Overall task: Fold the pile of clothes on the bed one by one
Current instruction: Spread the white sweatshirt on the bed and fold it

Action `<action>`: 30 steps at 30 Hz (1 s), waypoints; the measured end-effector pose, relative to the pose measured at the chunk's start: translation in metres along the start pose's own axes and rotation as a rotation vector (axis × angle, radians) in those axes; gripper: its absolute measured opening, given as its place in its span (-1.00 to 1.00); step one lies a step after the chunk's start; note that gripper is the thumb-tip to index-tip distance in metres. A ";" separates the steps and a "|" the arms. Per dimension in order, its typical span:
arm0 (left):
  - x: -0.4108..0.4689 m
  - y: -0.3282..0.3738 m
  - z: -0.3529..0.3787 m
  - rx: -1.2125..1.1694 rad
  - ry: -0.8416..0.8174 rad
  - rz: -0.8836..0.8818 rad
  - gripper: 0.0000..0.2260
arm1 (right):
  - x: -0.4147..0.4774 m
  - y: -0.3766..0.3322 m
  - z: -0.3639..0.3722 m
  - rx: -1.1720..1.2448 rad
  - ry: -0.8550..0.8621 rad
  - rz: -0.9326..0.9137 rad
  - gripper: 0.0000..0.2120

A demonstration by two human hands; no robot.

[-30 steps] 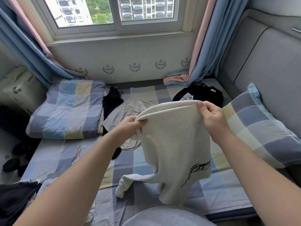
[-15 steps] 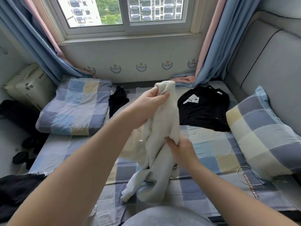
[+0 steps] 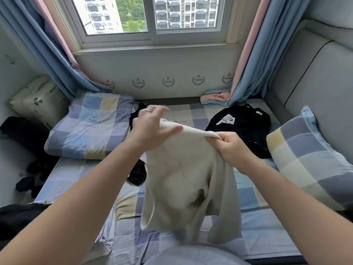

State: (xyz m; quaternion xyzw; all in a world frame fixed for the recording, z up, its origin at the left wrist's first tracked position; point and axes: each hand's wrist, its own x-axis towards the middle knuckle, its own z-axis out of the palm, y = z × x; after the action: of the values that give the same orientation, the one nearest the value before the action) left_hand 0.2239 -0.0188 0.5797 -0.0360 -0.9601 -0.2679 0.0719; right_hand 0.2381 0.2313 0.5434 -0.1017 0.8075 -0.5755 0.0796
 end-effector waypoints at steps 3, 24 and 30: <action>-0.018 0.012 0.023 -0.134 -0.358 0.153 -0.49 | 0.009 -0.027 -0.004 0.060 -0.006 -0.049 -0.63; -0.025 0.029 0.067 -0.001 0.002 0.442 -0.64 | 0.025 -0.025 -0.023 0.062 0.201 -0.063 -0.61; -0.022 0.022 0.053 -0.013 -0.025 0.481 -0.53 | 0.033 -0.024 -0.014 0.003 0.208 -0.095 -0.60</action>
State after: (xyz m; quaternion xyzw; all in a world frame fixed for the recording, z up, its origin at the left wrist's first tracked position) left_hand 0.2413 0.0269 0.5424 -0.2672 -0.9229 -0.2490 0.1216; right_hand 0.2046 0.2278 0.5704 -0.0795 0.8049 -0.5872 -0.0319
